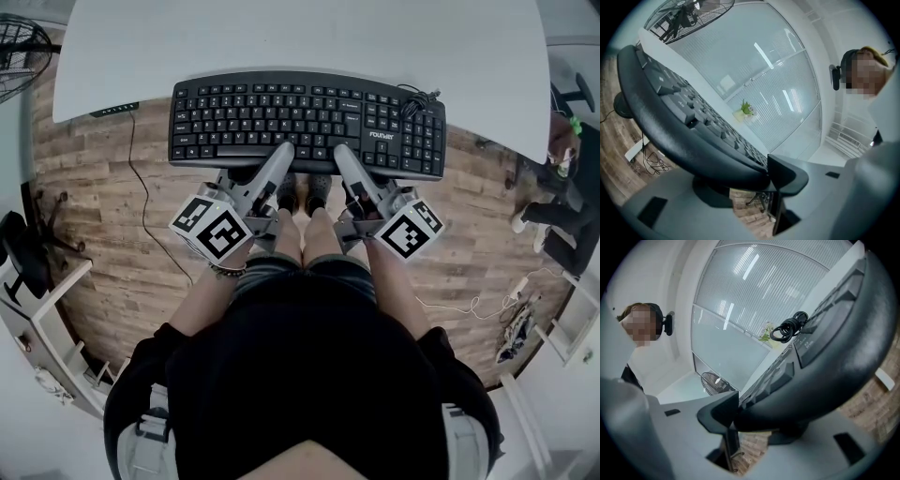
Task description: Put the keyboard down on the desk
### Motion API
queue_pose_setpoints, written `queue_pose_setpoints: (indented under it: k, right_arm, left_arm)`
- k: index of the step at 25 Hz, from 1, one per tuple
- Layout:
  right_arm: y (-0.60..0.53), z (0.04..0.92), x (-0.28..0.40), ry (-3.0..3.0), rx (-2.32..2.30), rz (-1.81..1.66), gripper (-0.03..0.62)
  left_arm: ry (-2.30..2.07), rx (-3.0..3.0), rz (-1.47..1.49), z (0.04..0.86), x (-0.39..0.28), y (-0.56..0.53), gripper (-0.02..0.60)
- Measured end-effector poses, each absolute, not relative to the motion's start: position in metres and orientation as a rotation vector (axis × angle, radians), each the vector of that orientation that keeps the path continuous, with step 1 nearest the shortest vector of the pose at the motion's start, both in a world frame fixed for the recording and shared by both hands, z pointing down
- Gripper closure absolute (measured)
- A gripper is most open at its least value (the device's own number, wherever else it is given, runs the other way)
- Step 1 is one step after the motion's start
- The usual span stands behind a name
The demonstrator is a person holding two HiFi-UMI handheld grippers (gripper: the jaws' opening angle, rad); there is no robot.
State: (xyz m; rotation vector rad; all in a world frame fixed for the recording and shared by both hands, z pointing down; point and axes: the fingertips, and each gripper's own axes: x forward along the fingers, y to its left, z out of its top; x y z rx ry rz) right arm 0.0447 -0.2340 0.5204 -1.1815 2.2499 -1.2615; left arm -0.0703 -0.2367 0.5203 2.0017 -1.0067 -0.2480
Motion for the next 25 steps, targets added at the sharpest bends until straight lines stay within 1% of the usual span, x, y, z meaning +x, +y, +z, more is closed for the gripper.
queue_pose_setpoints:
  k: [3, 25]
  right_arm:
    - [-0.234, 0.525, 0.046, 2.240, -1.190, -1.275, 0.404]
    - [-0.250, 0.551, 0.048, 2.129, -1.142, -1.466, 0.427]
  left_arm:
    - [-1.007, 1.993, -0.242, 0.524, -0.069, -0.237, 0.356]
    - [-0.966, 1.955, -0.256, 0.551, -0.062, -0.252, 0.359]
